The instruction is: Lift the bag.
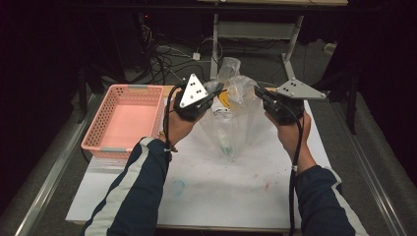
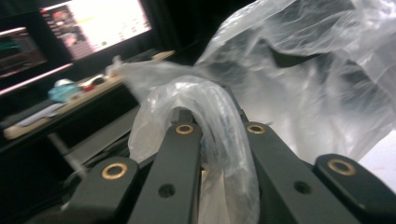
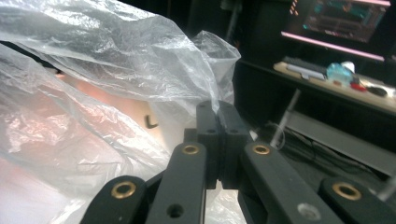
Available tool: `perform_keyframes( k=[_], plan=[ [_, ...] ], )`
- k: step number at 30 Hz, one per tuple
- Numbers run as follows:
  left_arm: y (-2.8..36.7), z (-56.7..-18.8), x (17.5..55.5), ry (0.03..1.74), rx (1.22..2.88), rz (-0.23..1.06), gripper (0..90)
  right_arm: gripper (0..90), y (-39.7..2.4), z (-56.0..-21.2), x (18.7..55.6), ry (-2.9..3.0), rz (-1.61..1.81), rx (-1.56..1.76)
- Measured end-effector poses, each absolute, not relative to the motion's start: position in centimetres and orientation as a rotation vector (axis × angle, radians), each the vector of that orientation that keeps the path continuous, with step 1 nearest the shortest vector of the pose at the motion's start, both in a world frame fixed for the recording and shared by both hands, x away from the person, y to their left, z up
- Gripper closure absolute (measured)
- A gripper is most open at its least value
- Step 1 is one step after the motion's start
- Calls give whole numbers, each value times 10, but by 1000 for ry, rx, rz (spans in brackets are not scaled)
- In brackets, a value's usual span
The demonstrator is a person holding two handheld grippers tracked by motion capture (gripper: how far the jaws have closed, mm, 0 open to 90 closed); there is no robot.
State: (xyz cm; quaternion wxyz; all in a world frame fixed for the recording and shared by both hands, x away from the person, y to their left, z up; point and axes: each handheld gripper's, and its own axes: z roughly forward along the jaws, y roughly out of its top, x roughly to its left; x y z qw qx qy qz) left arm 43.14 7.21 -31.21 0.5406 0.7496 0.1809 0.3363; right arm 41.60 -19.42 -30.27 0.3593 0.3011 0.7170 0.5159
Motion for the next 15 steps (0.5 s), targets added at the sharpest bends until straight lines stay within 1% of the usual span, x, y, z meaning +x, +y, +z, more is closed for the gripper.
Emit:
perform_keyframes(
  k=[2,3,7,9,11,15],
  plan=[
    [73,-313,444,464,1788,830,877,900,-195,-306,430,1866,1285,803],
    [75,-312,451,488,1785,825,878,900,-196,-306,437,1870,1266,822],
    [82,-298,472,556,1782,894,879,900,-207,-300,463,1853,1203,893],
    [87,-287,481,589,1771,907,879,900,-215,-292,471,1827,1170,930],
    [92,-278,486,620,1765,947,879,900,-222,-280,477,1805,1153,947],
    [102,-266,493,670,1749,988,879,900,-236,-252,477,1749,1154,976]
  ],
)
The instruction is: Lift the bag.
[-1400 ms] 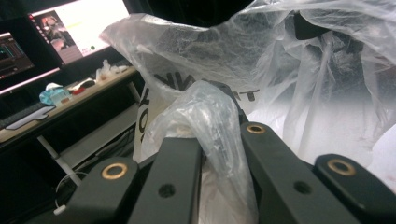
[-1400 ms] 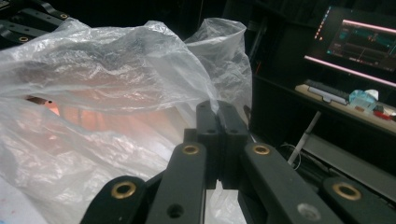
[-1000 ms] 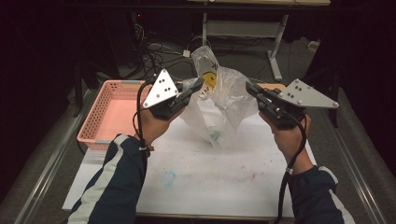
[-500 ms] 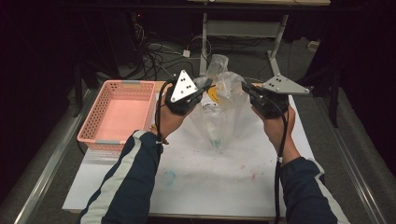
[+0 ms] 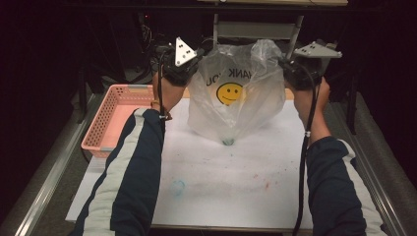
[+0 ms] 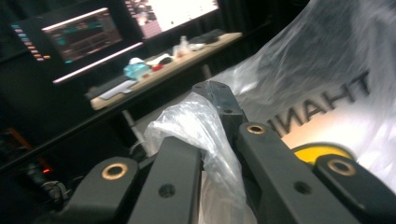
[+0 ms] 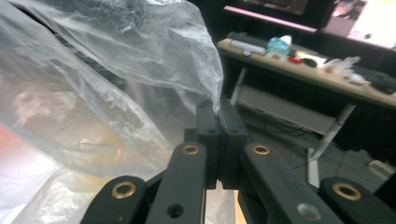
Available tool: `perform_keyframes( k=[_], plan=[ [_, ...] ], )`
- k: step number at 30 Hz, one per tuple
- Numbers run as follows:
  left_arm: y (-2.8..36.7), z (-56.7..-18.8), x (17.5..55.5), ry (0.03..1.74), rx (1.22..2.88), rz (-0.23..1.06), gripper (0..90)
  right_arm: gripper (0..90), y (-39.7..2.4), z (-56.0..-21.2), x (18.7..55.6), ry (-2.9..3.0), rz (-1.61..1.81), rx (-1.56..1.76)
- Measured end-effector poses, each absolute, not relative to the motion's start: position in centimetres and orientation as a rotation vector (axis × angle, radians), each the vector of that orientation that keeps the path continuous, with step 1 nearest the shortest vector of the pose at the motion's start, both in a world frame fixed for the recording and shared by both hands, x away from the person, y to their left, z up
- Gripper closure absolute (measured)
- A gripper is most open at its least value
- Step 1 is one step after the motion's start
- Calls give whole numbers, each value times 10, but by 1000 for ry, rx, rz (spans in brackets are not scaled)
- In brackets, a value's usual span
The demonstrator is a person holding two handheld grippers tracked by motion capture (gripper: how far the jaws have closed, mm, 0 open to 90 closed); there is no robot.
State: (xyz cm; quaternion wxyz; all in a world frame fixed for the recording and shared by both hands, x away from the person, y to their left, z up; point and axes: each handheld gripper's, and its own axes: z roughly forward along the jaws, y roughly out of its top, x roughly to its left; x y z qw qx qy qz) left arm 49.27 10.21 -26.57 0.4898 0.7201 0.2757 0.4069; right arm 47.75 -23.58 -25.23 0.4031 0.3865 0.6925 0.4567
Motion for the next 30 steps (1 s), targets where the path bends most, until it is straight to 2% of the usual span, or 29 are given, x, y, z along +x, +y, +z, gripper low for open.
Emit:
perform_keyframes(
  k=[7,12,15,18,23,27,30],
  plan=[
    [121,-256,496,751,1706,1028,879,900,-247,-223,465,1688,1144,971],
    [118,-256,494,752,1717,1000,874,900,-244,-221,463,1683,1151,966],
    [109,-264,495,748,1772,954,717,900,-238,-230,466,1707,1136,970],
    [103,-276,493,738,1805,925,649,900,-234,-245,472,1735,1111,992],
    [100,-296,485,750,1817,918,362,900,-234,-271,483,1782,1062,1029],
    [110,-300,483,760,1819,866,283,900,-238,-283,490,1794,1032,1063],
    [118,-296,481,776,1789,866,271,900,-240,-287,493,1798,1015,1075]
  ],
)
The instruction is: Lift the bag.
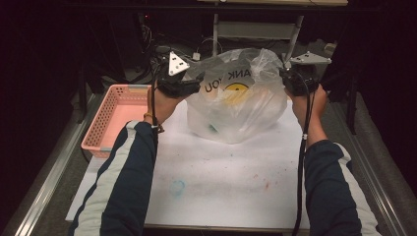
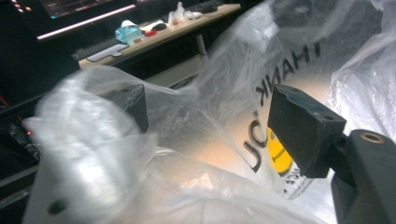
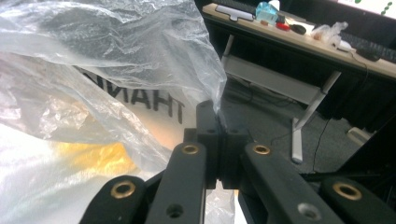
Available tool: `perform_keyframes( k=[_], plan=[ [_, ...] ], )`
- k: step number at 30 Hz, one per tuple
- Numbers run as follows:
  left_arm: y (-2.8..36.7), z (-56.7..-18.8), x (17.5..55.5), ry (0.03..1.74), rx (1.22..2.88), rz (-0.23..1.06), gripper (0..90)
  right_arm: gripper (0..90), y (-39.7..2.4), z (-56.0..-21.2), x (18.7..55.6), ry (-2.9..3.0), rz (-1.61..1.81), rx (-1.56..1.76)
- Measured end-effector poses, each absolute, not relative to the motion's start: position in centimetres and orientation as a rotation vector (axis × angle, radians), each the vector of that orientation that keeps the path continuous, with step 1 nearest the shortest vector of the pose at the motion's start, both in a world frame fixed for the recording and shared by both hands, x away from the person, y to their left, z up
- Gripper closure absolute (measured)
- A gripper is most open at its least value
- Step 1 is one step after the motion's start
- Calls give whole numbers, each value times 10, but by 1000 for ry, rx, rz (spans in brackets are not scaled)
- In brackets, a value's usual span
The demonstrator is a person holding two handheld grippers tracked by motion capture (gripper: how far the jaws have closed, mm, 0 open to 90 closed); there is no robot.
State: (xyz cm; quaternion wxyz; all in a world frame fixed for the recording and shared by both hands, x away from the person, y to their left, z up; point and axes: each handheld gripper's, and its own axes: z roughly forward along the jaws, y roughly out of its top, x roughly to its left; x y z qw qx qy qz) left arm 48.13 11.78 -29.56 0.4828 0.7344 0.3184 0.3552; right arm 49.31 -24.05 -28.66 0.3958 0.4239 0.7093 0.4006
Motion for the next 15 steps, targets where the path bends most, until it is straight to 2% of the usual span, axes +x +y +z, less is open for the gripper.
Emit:
perform_keyframes(
  k=[1,4,6,10,12,15],
  plan=[
    [120,-294,480,781,1784,856,237,900,-241,-287,493,1790,1017,1082],
    [121,-295,481,809,1844,834,189,815,-242,-286,493,1784,1025,1074],
    [119,-299,480,804,1884,834,160,813,-240,-287,492,1804,1027,1077],
    [120,-303,476,803,1878,813,161,781,-238,-292,490,1829,1026,1055],
    [119,-301,475,798,1878,825,161,705,-237,-293,489,1837,1036,1048],
    [118,-294,473,813,1875,898,176,531,-237,-291,487,1822,1042,1053]
  ],
)
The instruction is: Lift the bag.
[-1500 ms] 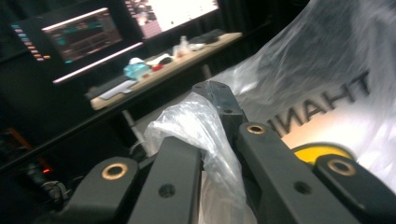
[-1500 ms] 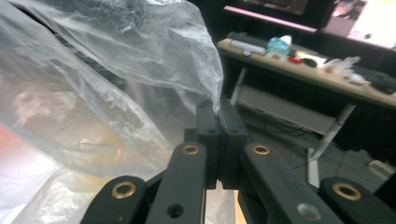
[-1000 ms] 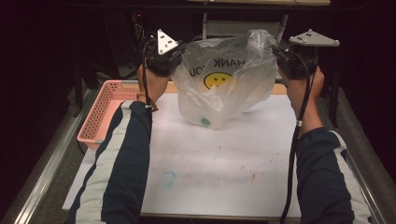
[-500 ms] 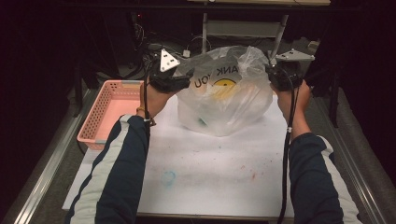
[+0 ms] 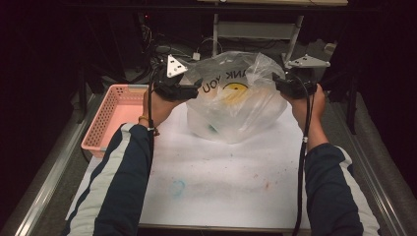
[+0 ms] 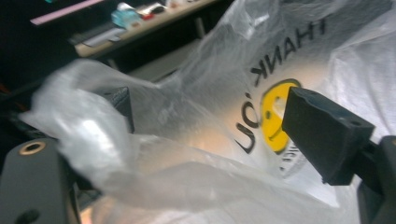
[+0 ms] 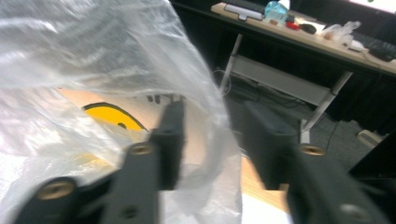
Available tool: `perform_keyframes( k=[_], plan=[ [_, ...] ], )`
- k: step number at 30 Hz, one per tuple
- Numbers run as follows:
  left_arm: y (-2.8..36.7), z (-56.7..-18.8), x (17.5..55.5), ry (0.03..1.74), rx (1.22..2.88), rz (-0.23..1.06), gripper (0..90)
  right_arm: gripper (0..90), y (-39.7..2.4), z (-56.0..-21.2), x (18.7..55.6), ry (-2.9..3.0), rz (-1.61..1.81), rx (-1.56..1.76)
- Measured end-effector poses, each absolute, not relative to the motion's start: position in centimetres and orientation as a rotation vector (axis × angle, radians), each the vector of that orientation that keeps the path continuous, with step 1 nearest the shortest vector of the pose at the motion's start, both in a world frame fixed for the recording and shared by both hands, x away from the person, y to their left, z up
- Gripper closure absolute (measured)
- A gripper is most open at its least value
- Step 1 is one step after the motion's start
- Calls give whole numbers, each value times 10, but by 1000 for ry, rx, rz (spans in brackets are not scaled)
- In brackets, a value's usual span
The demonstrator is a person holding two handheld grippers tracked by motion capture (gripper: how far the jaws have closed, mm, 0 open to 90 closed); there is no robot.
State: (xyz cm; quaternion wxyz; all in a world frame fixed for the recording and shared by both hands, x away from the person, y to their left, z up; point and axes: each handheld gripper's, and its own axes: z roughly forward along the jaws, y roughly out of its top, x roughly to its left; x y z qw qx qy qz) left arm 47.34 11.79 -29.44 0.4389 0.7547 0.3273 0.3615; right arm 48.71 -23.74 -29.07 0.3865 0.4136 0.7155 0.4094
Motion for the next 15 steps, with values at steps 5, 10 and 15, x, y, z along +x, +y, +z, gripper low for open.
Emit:
perform_keyframes(
  k=[5,10,15],
  plan=[
    [117,-280,471,815,1866,929,182,390,-239,-282,478,1863,1061,968],
    [120,-267,466,809,1859,946,180,334,-247,-271,465,1804,1131,973],
    [130,-255,464,810,1843,899,178,326,-251,-265,458,1795,1137,968]
  ],
)
